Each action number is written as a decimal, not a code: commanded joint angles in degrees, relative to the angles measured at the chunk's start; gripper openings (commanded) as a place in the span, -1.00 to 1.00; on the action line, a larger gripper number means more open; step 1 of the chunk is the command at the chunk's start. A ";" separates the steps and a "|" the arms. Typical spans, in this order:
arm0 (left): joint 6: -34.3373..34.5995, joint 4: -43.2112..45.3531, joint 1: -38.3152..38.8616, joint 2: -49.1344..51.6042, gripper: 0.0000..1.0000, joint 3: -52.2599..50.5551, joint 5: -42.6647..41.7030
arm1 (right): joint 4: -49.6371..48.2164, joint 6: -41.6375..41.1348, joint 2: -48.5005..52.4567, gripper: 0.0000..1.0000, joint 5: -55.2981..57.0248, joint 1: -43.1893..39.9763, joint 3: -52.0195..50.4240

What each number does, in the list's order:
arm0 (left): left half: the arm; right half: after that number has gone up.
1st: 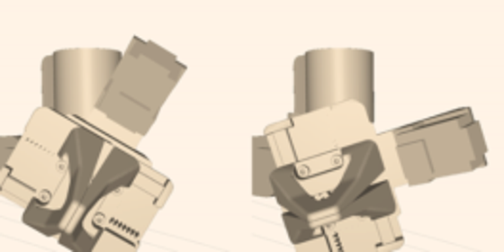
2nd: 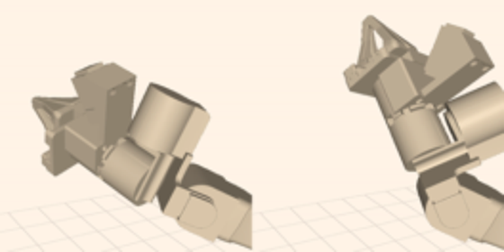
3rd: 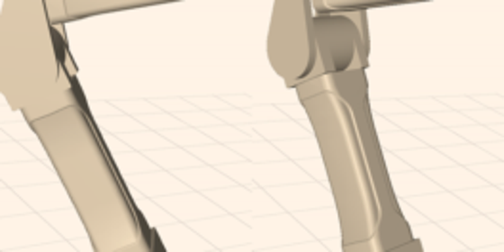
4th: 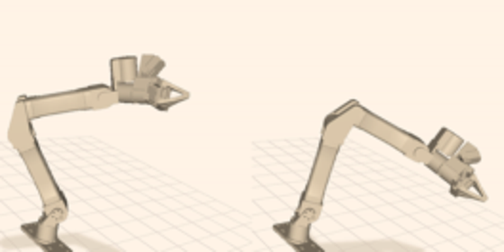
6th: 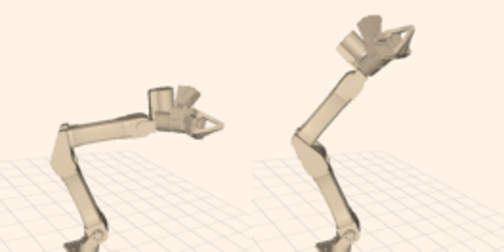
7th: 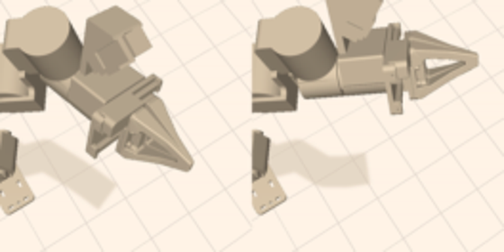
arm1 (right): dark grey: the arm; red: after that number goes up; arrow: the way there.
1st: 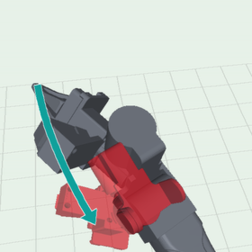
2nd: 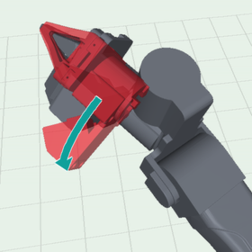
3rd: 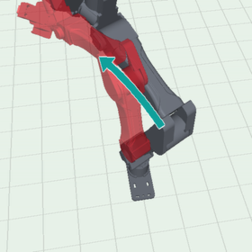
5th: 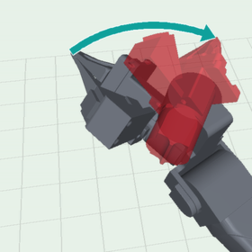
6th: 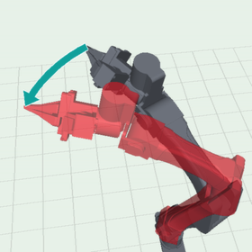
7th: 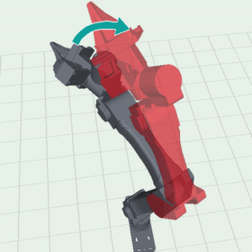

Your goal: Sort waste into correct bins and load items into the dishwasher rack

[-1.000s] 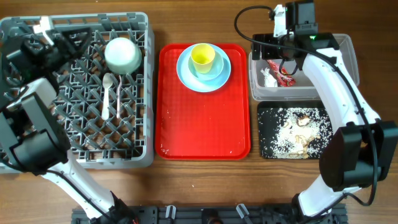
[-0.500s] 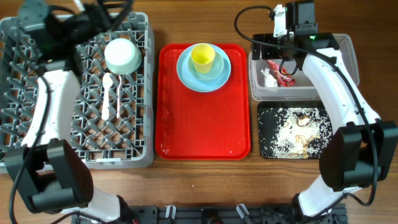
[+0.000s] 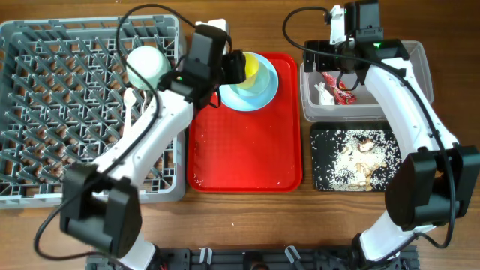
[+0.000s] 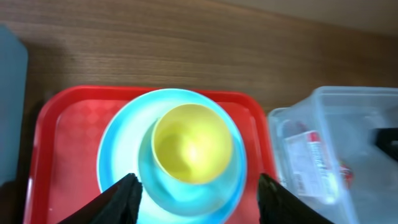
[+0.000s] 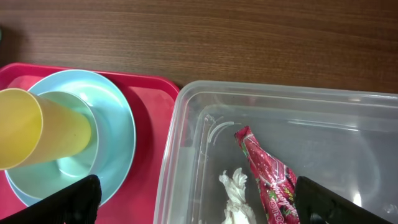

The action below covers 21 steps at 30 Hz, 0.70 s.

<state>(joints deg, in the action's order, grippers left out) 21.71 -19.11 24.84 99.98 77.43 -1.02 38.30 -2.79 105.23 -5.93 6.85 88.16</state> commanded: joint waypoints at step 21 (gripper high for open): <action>-2.08 5.70 0.48 3.13 -0.11 0.70 -1.31 | -0.13 -0.35 0.42 0.99 0.52 0.20 0.22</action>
<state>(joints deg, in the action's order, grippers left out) 20.58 -13.43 24.77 106.87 77.43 1.63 38.30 -2.79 105.23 -5.91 6.85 88.16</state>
